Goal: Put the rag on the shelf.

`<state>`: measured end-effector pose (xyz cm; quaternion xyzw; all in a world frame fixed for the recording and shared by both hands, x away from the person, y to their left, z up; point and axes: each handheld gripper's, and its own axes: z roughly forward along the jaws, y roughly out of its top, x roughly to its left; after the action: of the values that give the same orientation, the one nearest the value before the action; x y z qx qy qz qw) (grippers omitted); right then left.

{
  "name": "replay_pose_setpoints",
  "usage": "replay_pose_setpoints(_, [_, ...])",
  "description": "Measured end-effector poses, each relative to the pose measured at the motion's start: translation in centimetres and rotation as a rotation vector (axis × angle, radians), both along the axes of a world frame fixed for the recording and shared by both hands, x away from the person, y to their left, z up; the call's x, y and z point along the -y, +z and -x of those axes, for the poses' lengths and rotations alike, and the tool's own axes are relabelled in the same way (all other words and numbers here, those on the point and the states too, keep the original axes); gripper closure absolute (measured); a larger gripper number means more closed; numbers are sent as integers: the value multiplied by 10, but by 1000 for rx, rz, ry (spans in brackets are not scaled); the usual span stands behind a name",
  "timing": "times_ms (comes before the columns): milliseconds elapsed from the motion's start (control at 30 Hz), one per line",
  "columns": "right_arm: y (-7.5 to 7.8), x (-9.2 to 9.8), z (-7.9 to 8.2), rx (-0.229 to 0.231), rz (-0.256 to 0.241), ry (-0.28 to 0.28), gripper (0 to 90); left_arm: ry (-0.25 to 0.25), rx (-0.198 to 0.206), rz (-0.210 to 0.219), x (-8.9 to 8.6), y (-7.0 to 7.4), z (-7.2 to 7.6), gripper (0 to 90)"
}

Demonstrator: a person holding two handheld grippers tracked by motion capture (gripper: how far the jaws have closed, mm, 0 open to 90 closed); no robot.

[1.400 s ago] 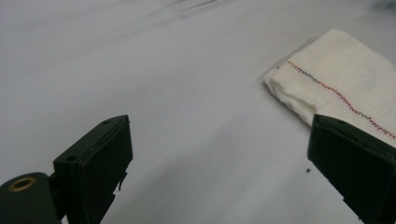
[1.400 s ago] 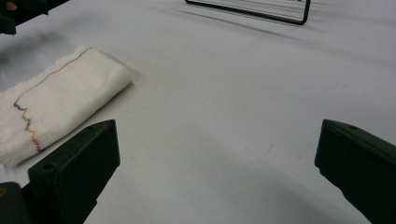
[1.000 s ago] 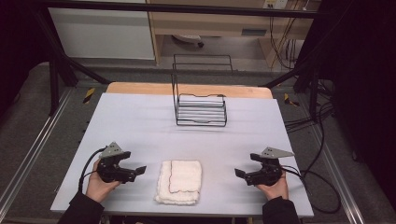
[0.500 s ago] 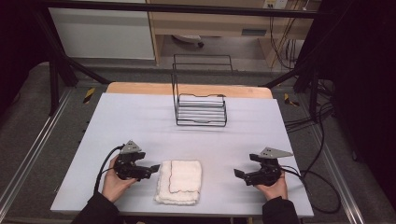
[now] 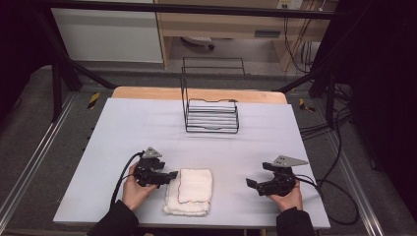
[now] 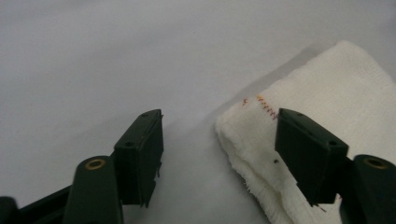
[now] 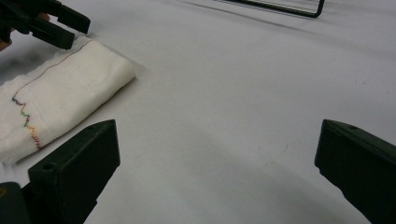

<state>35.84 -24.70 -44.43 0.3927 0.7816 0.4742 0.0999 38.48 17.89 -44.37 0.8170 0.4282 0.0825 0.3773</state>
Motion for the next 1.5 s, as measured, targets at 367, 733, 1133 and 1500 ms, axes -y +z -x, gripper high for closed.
replay_pose_setpoints(367, [0,-1,0,-3,2,3,5,2,-20,5,6,-3,1,496])
replay_pose_setpoints(733, [0,-5,-1,-2,11,10,5,-4,-41,12,10,-3,5,652])
replay_pose_setpoints(1133, [3,-9,-1,3,14,17,5,-7,-32,-7,17,-2,10,755])
replay_pose_setpoints(1500, [5,-41,-6,-28,21,40,22,-24,-18,-5,17,-3,11,800])
